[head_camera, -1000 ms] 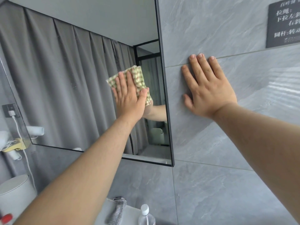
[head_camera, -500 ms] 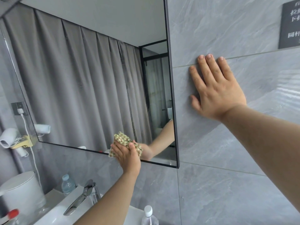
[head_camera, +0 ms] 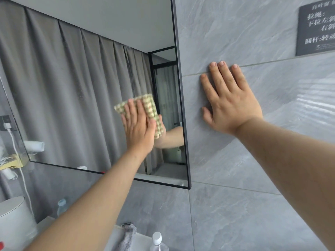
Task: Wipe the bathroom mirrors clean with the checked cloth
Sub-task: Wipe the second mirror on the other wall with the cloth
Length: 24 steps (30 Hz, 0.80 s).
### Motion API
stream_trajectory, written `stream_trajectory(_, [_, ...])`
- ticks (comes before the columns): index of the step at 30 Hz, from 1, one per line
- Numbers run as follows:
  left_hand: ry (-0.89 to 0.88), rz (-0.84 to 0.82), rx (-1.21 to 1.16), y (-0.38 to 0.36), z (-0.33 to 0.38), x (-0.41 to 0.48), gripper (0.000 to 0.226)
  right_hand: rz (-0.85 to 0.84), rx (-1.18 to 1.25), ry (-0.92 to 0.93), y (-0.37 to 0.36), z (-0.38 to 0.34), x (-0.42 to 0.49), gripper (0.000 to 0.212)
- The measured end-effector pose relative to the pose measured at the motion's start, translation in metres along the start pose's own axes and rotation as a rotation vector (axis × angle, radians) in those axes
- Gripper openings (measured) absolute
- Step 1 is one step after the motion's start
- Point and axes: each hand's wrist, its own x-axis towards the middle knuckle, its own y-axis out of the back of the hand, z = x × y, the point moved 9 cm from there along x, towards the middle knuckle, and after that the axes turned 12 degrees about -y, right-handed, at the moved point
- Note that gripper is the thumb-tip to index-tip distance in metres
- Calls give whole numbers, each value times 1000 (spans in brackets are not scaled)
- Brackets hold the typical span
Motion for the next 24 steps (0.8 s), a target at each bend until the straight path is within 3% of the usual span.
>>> stream_trajectory(3, [-194,-23,0,24,29,53,62,0,-5,0,0,0,0,79])
stream_trajectory(8, [-356,18,255,35,67,81,64,6,-3,0,0,0,-1,79])
stream_trajectory(24, [-463,-100,139,-77,67,-155,63,3,4,-4,1,0,-1,79])
